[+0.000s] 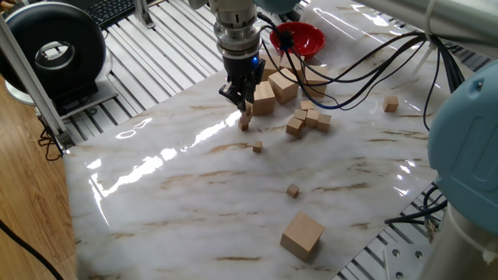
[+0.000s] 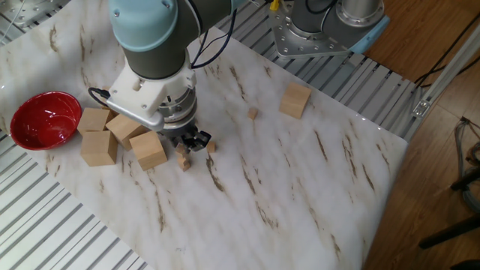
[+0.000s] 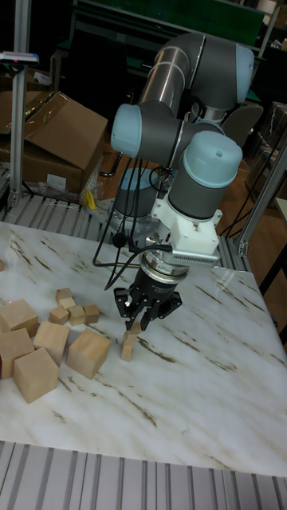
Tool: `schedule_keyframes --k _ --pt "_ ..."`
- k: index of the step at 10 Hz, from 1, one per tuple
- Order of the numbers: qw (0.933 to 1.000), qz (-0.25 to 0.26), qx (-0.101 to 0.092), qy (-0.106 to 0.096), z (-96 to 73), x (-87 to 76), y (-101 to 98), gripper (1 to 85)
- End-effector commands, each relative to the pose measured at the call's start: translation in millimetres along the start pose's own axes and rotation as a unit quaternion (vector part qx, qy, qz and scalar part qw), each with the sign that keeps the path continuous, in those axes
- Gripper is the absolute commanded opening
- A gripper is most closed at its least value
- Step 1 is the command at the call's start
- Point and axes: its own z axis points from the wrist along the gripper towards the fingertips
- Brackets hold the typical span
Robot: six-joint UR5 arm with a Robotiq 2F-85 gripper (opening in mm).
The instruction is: Stack the blocks in a vertical line of five
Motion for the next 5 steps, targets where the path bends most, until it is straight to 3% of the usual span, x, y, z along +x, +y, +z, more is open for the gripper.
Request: schedule_keyframes --k 1,3,5 --pt "1.0000 0.004 -0.001 -0.001 -4.8 5.0 0.6 33.0" --pt "0.9999 0.013 -0.007 -0.001 -10.4 17.4 12.0 32.7" --pt "0.9993 0.030 -0.019 -0.009 -4.3 23.7 25.0 32.0"
